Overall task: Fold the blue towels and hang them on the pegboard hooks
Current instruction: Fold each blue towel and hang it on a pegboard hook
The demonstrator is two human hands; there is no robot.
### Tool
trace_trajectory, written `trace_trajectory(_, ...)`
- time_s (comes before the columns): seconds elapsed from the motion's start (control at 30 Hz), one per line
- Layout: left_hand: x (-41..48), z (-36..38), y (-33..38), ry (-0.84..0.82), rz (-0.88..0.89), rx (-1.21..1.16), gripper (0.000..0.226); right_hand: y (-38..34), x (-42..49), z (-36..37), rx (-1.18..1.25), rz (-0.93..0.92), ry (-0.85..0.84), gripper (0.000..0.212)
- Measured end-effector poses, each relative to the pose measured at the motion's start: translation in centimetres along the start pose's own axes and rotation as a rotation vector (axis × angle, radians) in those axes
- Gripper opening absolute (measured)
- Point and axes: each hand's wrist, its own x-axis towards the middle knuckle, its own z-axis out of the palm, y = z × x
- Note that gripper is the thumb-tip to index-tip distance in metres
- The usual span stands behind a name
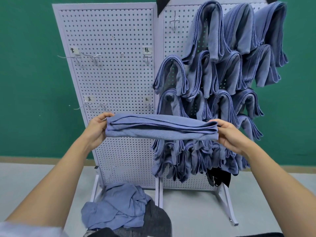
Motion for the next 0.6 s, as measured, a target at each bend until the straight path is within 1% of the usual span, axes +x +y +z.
trace_trajectory(0.03,0.0,0.2,0.0,-0.008,0.005,-0.012,0.050,-0.1,0.1,0.1,0.002,-0.004,0.009,0.026)
trace_trajectory(0.07,-0.1,0.4,0.1,-0.015,0.008,-0.029,0.049,-0.4,0.0,0.3,0.012,-0.006,0.020,0.029)
trace_trajectory(0.2,0.0,0.9,0.3,-0.019,-0.013,-0.091,0.035,-1.3,0.1,0.7,0.001,-0.013,0.090,0.028)
trace_trajectory(0.27,0.1,1.9,0.2,-0.005,-0.014,0.000,0.029,-1.6,0.2,1.1,-0.096,-0.006,0.119,0.020)
trace_trajectory(0.33,0.3,3.0,-0.1,0.056,0.008,0.116,0.023,-2.1,0.2,1.6,-0.214,-0.012,0.146,0.009)
trace_trajectory(0.4,0.4,3.8,-0.4,0.129,0.029,0.163,0.031,-2.8,0.1,1.8,-0.245,-0.047,0.184,0.014)
trace_trajectory(0.5,0.6,3.9,-0.9,0.151,0.011,0.204,0.035,-4.2,-0.4,2.0,-0.139,-0.099,0.216,0.017)
trace_trajectory(0.6,0.6,3.9,-1.9,0.120,-0.081,0.194,0.028,-6.0,-0.8,2.7,-0.037,-0.142,0.168,0.016)
